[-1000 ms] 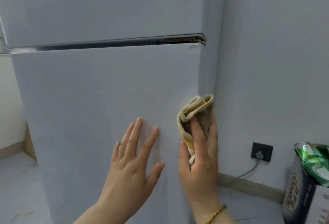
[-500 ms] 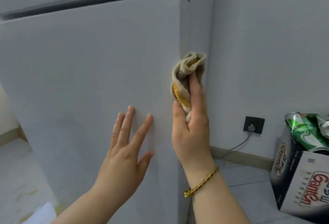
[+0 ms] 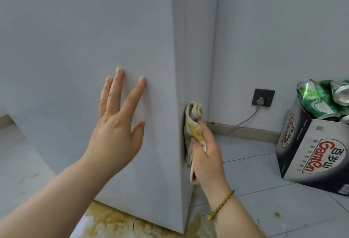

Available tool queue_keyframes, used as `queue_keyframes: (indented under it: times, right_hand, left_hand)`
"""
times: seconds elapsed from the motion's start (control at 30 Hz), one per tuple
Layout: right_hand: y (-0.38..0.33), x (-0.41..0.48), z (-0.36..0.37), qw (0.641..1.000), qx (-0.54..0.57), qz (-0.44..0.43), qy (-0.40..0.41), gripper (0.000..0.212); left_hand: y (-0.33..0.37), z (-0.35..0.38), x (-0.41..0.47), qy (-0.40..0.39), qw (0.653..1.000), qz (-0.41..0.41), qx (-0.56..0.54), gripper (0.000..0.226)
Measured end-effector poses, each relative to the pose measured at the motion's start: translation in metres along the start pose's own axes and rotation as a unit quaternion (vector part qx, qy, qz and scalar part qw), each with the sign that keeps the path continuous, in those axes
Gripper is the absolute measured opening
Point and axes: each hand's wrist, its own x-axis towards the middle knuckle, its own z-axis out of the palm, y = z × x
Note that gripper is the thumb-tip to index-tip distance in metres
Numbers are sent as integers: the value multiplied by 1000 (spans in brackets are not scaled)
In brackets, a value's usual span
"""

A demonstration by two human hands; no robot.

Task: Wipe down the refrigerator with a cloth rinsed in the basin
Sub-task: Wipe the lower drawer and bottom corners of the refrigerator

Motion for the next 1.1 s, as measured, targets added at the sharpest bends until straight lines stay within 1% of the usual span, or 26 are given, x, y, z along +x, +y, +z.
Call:
queue_keyframes:
  times: [0.07, 0.1, 0.17, 0.23, 0.3, 0.37, 0.43, 0.47, 0.53, 0.6, 0.67, 0.7, 0.73, 0.77, 0.8, 0.83, 0.87, 0.9, 0.93, 1.0, 1.07, 1.1]
  right_hand:
    - [-23, 14, -6, 998, 22, -47, -22, 44]
    - [-28, 17, -8, 997, 28, -66, -34, 43]
    - [-26, 16, -11, 995, 33, -75, -56, 42]
    - [-7, 3, -13, 996, 45, -37, -62, 44]
    - [22, -16, -15, 996, 54, 38, -57, 46]
    - [58, -38, -18, 987, 68, 135, -48, 46]
    - [80, -51, -20, 978, 62, 195, -33, 45]
    - [83, -52, -21, 977, 56, 204, -32, 44]
    - [74, -45, -22, 979, 46, 195, -42, 43]
    - [59, -34, -25, 985, 35, 160, -55, 43]
    - [52, -29, -27, 988, 22, 137, -71, 44]
    - [52, -30, -28, 988, 16, 137, -62, 44]
    - [59, -34, -32, 989, 16, 147, -30, 42]
    - [69, -37, -38, 986, 28, 163, 21, 39]
    - [83, -40, -46, 976, 51, 192, 85, 35]
    - [102, -45, -55, 958, 80, 233, 148, 33]
    - [122, -51, -65, 934, 99, 281, 199, 32]
    - [143, -60, -74, 910, 106, 329, 228, 34]
    - [160, -69, -79, 889, 107, 374, 240, 36]
    - [191, -84, -77, 857, 99, 449, 231, 38]
    - [212, -92, -63, 835, 78, 502, 212, 39]
    - [218, -92, -53, 831, 67, 514, 202, 39]
  left_hand:
    - [-4, 11, -16, -7, 999, 26, 36, 66]
    - [-6, 18, -27, -18, 999, 29, 42, 64]
    - [-9, 36, -48, -47, 998, 28, 35, 67]
    - [-10, 49, -62, -64, 997, 31, 33, 70]
    - [-13, 53, -65, -70, 996, 36, 32, 68]
    - [-14, 56, -64, -73, 996, 39, 35, 66]
    - [-14, 57, -64, -69, 996, 39, 39, 74]
    - [-14, 58, -65, -64, 997, 39, 38, 80]
    - [-14, 59, -64, -56, 997, 39, 40, 85]
    - [-13, 60, -64, -42, 997, 39, 46, 84]
    - [-11, 64, -67, -28, 997, 37, 61, 76]
    - [-9, 66, -72, -29, 997, 33, 66, 72]
    - [-9, 70, -80, -36, 997, 26, 63, 70]
    - [-10, 75, -87, -47, 997, 18, 56, 70]
    - [-13, 81, -96, -61, 997, 11, 52, 73]
    - [-16, 85, -103, -74, 996, 8, 56, 75]
    - [-19, 89, -108, -85, 994, 11, 66, 77]
    - [-20, 93, -111, -96, 993, 12, 73, 78]
    - [-21, 94, -112, -104, 992, 11, 75, 77]
    - [-20, 94, -111, -109, 992, 0, 68, 77]
    - [-22, 95, -114, -119, 991, -6, 62, 85]
    - [-22, 92, -114, -122, 991, -11, 55, 87]
